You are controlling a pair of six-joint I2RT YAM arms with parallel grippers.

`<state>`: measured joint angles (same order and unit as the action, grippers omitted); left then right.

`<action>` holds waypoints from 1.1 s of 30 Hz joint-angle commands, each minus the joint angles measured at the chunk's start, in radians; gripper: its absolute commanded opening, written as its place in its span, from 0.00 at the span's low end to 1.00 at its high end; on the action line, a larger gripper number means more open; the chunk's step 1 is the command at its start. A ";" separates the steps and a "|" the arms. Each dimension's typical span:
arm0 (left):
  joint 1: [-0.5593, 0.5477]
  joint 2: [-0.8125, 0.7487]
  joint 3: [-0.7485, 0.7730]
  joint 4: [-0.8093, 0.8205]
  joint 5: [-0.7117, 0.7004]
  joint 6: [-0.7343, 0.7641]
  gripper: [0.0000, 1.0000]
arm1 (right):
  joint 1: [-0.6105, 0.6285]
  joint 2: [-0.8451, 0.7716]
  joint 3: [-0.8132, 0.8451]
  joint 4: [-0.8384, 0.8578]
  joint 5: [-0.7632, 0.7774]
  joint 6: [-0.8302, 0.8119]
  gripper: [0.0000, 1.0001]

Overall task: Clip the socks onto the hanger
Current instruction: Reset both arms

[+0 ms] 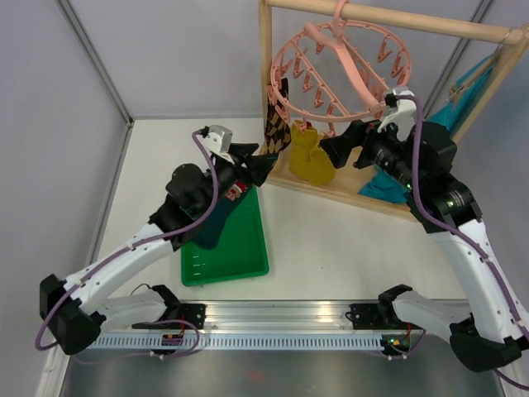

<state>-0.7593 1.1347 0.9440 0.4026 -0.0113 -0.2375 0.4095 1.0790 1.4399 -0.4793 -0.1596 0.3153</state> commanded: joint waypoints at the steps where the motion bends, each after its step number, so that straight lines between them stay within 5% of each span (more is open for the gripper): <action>1: 0.000 -0.076 0.091 -0.388 -0.151 -0.051 0.67 | -0.001 -0.066 -0.024 -0.048 0.023 -0.002 0.98; 3: 0.000 -0.108 0.110 -0.546 -0.170 -0.068 0.67 | -0.001 -0.097 -0.071 -0.050 0.044 0.013 0.98; 12: 0.000 -0.279 0.085 -0.725 -0.164 -0.072 0.80 | -0.001 -0.246 -0.246 -0.027 0.109 0.061 0.98; 14: 0.000 -0.288 0.090 -0.745 -0.164 -0.071 0.91 | -0.001 -0.257 -0.262 -0.022 0.103 0.068 0.98; 22: 0.000 -0.323 0.059 -0.762 -0.173 -0.063 1.00 | -0.001 -0.272 -0.315 -0.016 0.124 0.071 0.98; 33: 0.000 -0.326 0.050 -0.765 -0.171 -0.063 1.00 | -0.001 -0.284 -0.340 -0.002 0.138 0.065 0.98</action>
<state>-0.7589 0.8207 0.9939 -0.3660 -0.1665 -0.2951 0.4095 0.8135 1.1034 -0.5148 -0.0433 0.3740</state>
